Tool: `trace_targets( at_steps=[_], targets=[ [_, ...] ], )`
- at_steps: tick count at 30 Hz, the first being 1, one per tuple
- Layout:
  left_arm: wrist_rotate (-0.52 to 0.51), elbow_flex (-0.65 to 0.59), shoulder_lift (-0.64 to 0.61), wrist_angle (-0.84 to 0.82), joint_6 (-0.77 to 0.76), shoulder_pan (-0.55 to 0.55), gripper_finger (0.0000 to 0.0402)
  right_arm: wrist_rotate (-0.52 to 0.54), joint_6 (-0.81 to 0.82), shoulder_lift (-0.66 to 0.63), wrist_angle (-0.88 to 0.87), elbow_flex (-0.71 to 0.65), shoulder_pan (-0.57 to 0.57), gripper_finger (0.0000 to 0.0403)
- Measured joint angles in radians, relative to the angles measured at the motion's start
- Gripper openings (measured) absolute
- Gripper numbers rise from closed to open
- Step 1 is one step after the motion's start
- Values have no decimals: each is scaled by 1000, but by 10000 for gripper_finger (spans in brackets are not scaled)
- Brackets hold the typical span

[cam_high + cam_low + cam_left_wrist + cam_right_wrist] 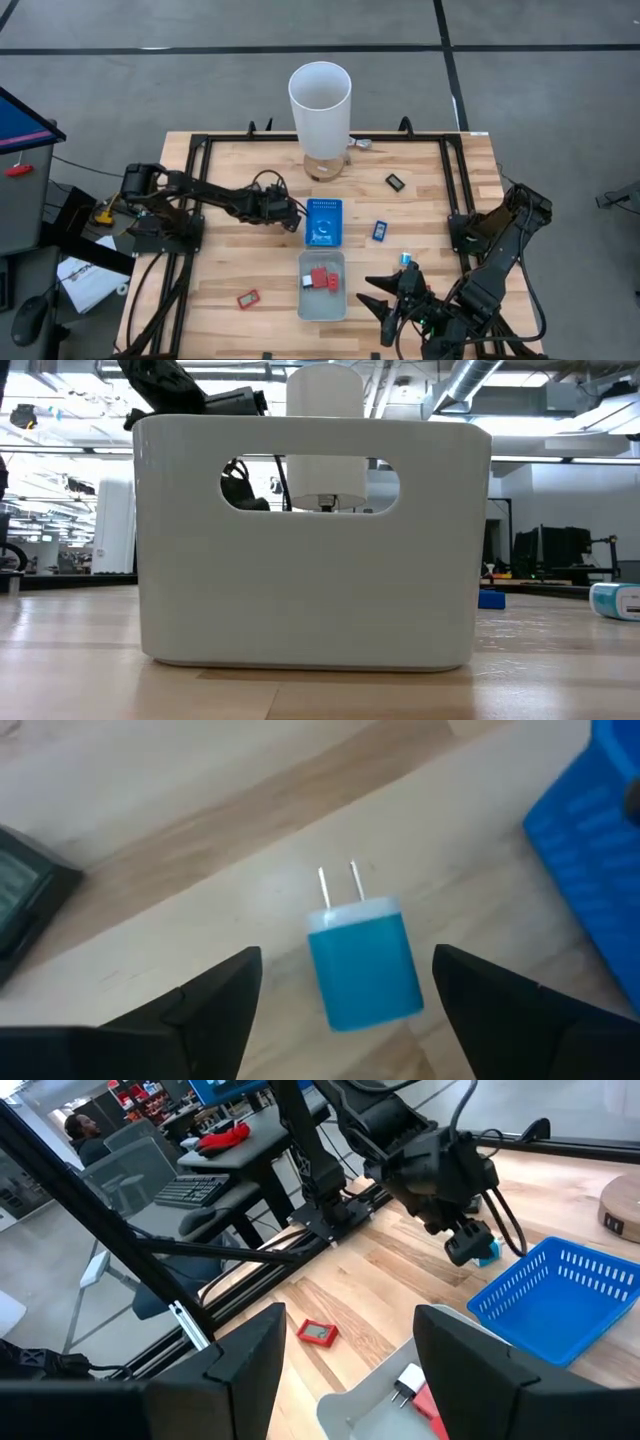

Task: Pick & Place Office items
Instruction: Put the top blue charger adapter into the gray bin

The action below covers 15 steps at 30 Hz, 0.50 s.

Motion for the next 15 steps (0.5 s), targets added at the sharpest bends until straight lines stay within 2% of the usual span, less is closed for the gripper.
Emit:
trace_targets(
  at_steps=[7,15],
  targets=[
    [-2,0,14,12,-1,11,255,-1,12,0,0,0,0,214],
    [21,0,14,4,2,10,145,-3,18,0,0,0,0,214]
  ],
)
